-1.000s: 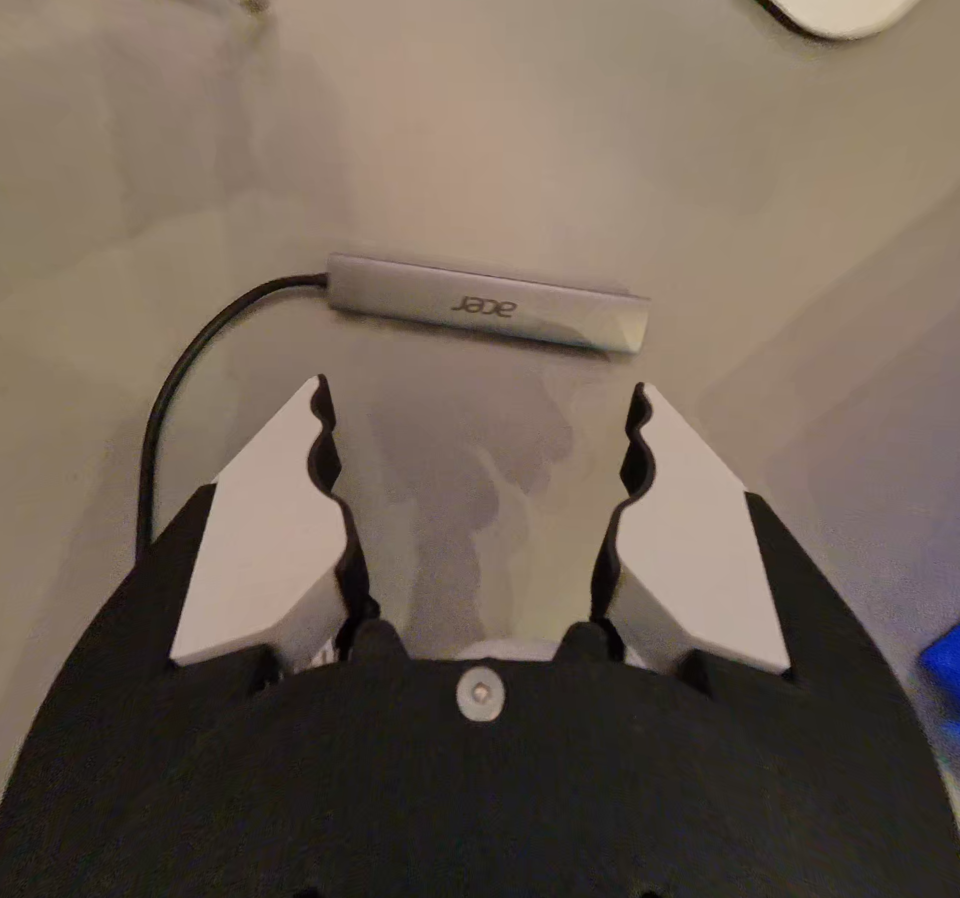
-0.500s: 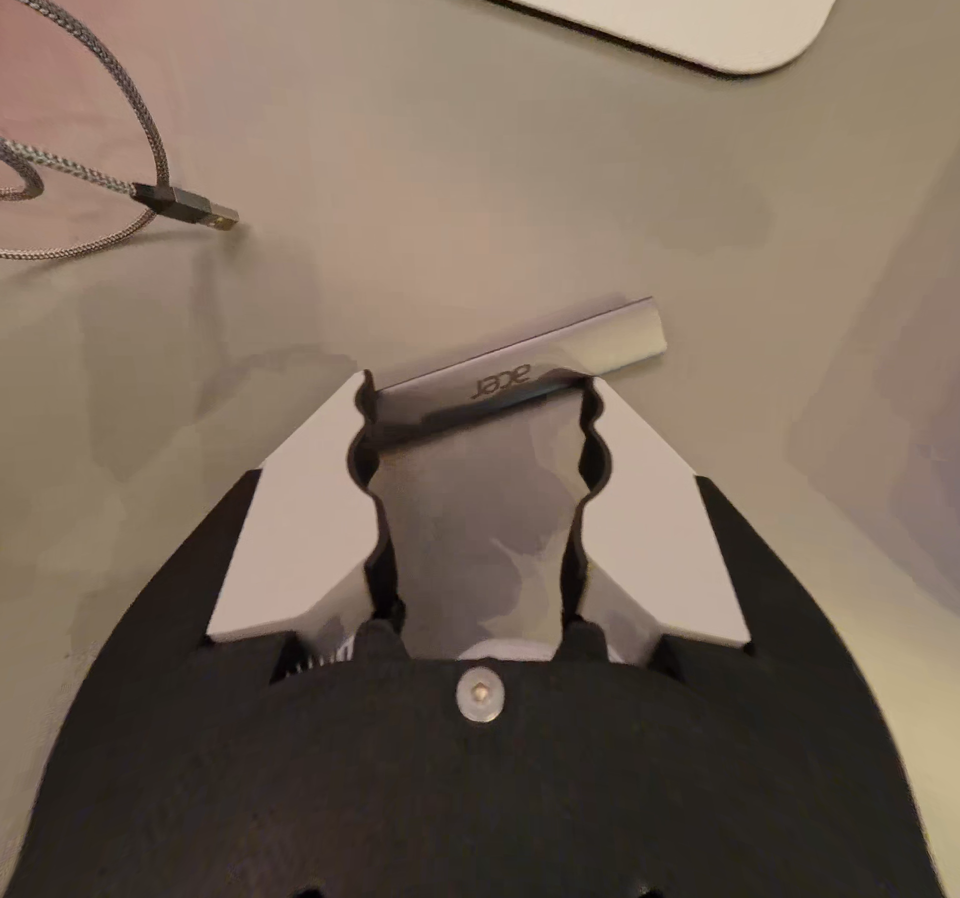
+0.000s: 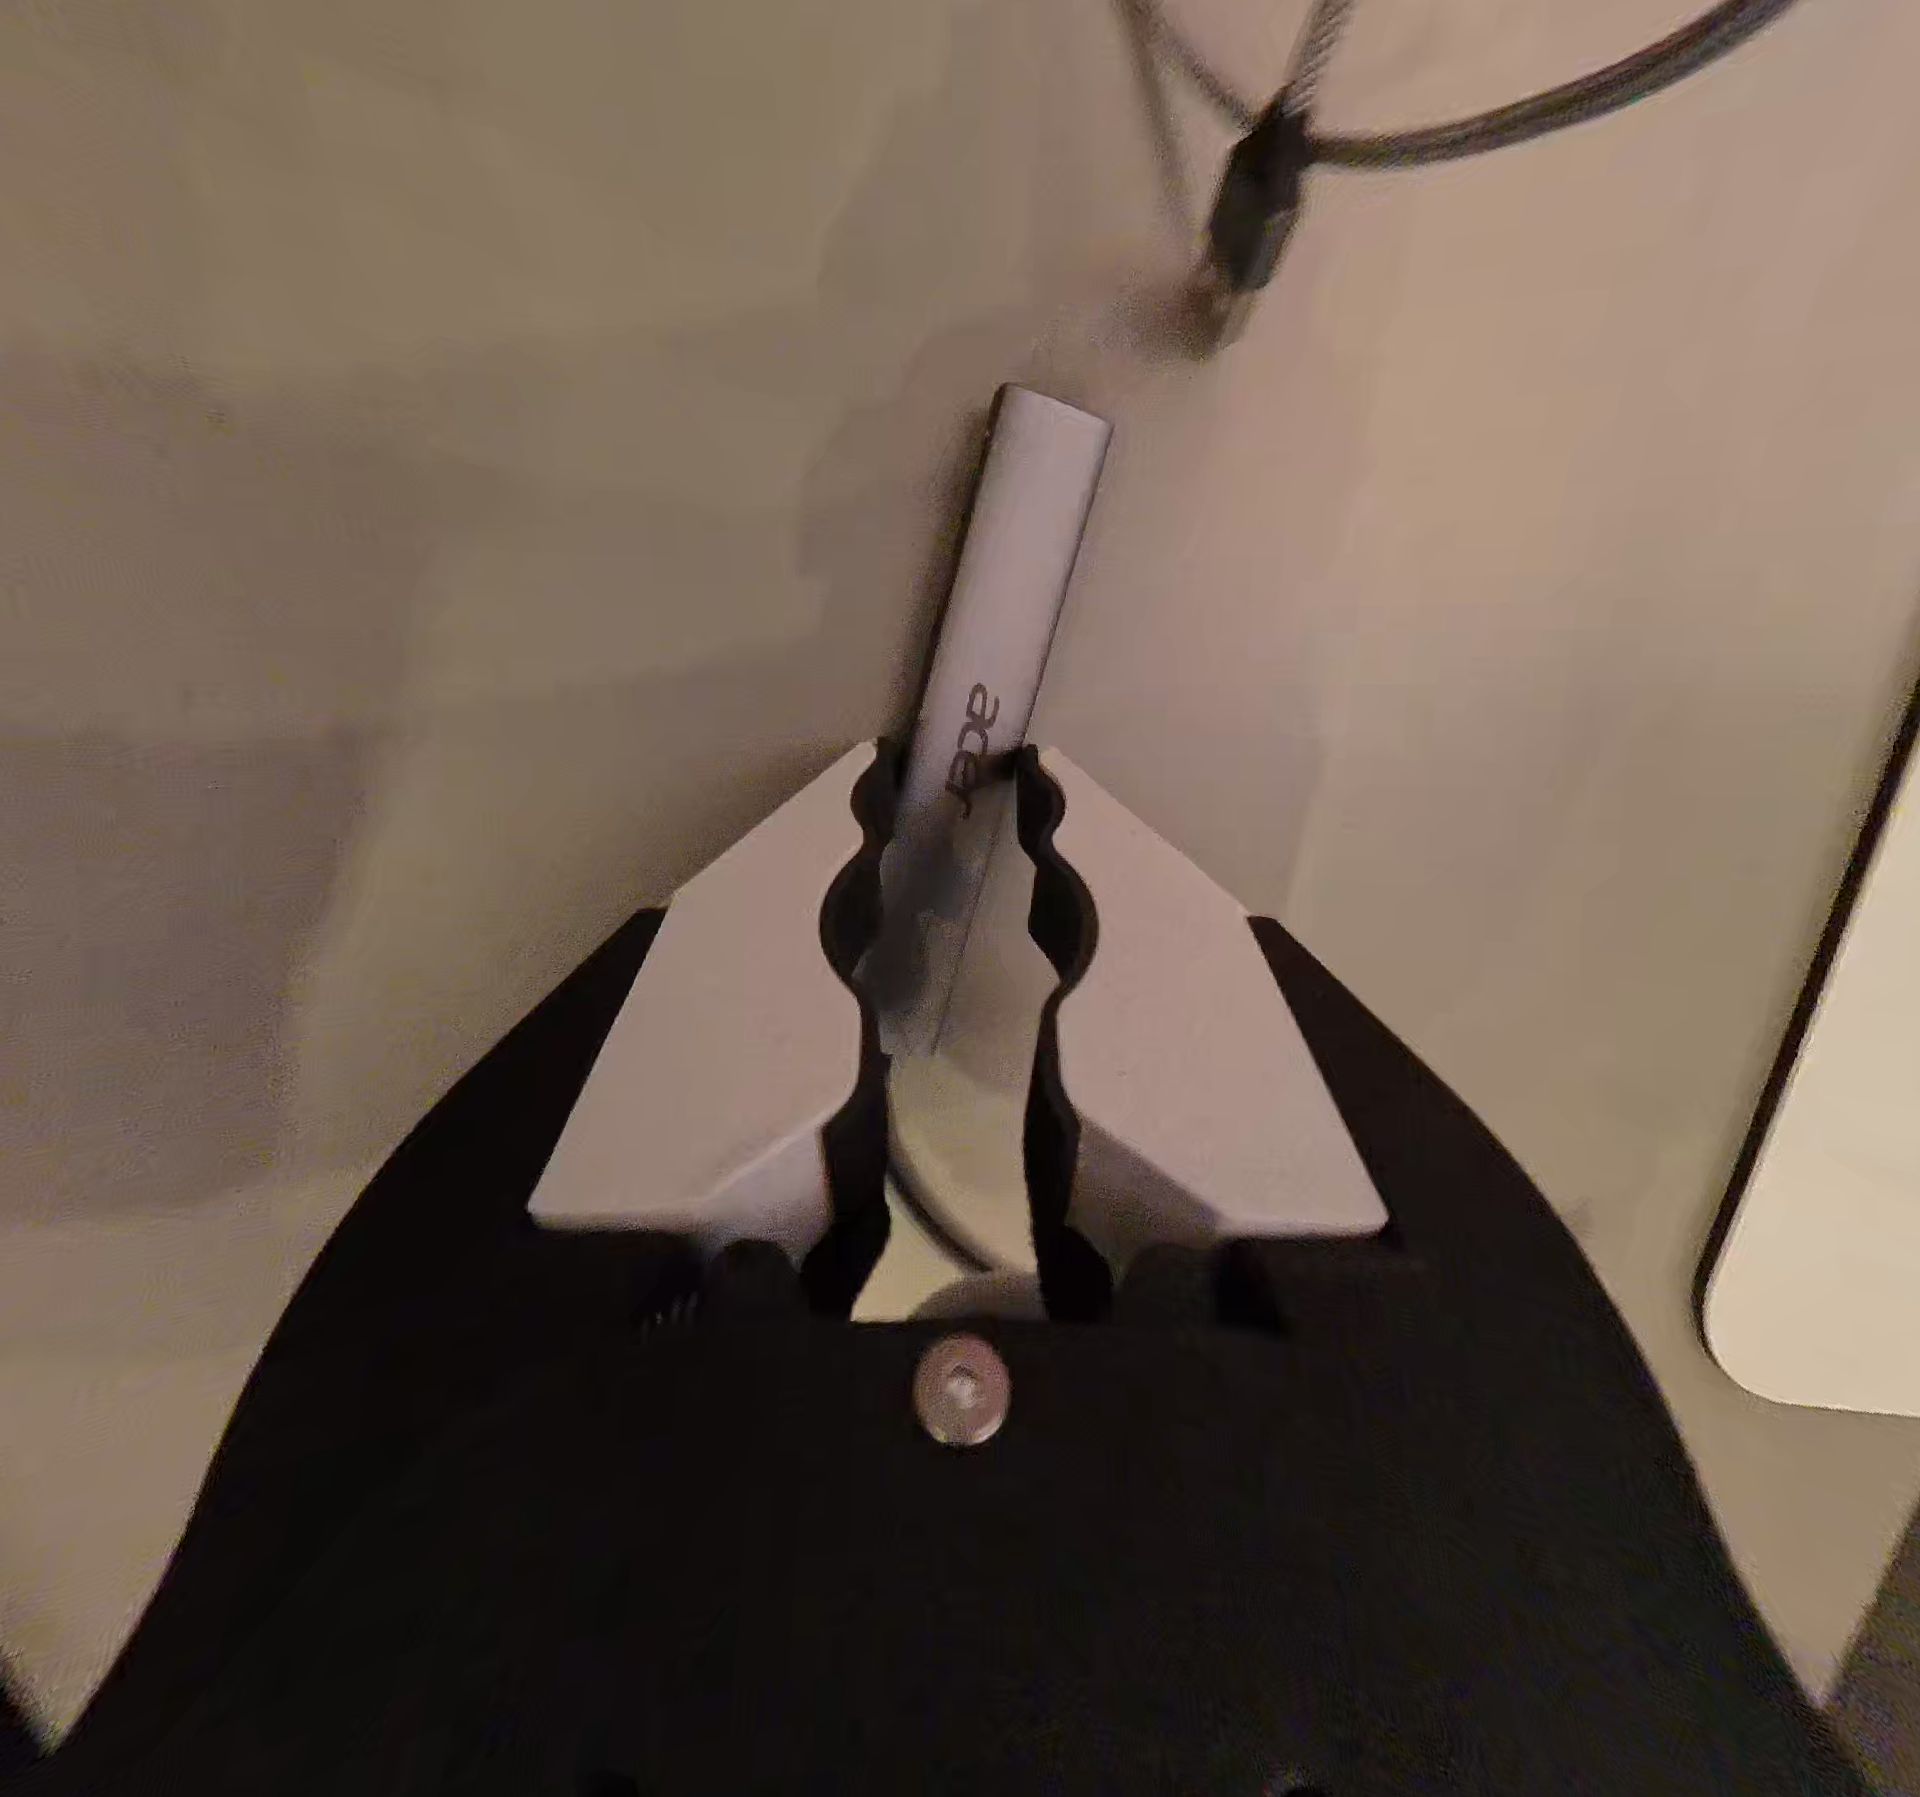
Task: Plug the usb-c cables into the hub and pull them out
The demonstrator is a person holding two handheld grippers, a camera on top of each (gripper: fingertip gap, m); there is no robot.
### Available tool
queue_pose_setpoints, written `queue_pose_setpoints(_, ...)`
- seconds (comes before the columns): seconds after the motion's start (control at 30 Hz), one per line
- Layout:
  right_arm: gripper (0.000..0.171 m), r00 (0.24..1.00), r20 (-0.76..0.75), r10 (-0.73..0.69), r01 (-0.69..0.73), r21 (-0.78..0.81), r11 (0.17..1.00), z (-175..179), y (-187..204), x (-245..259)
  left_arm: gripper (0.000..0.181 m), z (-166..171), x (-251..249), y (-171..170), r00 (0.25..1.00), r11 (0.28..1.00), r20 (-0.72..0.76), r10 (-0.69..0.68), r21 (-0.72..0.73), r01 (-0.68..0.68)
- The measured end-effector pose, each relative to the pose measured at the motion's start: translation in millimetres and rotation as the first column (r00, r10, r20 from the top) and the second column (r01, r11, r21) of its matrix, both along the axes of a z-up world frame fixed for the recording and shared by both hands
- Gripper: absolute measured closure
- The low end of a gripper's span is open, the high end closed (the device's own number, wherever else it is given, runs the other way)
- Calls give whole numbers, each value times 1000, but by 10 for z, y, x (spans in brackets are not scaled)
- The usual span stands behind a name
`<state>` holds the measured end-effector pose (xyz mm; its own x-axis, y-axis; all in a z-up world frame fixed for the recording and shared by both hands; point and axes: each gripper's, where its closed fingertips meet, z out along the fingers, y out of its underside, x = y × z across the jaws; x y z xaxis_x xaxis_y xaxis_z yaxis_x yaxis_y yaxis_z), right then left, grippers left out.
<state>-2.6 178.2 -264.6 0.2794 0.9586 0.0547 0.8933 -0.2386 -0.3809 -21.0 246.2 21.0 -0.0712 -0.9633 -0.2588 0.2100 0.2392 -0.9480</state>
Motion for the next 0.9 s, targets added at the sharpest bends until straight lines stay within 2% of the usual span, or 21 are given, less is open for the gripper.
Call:
queue_pose_setpoints(0.1,148,999,34,39,-39,-12,999,1,-169,75,171,-1,-15,6,1000,1000,-2,1,4,-1)
queue_pose_setpoints(0.17,138,1000,14,-18,18,48,999,19,-120,78,170,6,-18,-7,1000,1000,0,-5,5,5)
queue_pose_setpoints(0.27,138,976,-176,-128,141,60,988,79,-49,-48,171,-10,-6,-16,1000,1000,-13,0,17,1)
queue_pose_setpoints(0.43,145,916,-351,-196,213,11,977,10,-55,-140,171,-11,-30,1,1000,999,-21,15,33,-14)
queue_pose_setpoints(0.5,151,908,-369,-197,224,33,974,7,-33,-131,171,-6,-52,20,1000,999,-16,16,28,-16)
queue_pose_setpoints(0.8,152,907,-394,-147,166,15,986,20,-104,-194,171,-15,-108,107,999,999,-10,33,16,-33)
queue_pose_setpoints(0.9,152,874,-454,-171,197,10,980,109,-69,-184,171,-17,-117,120,999,999,-9,35,12,-35)
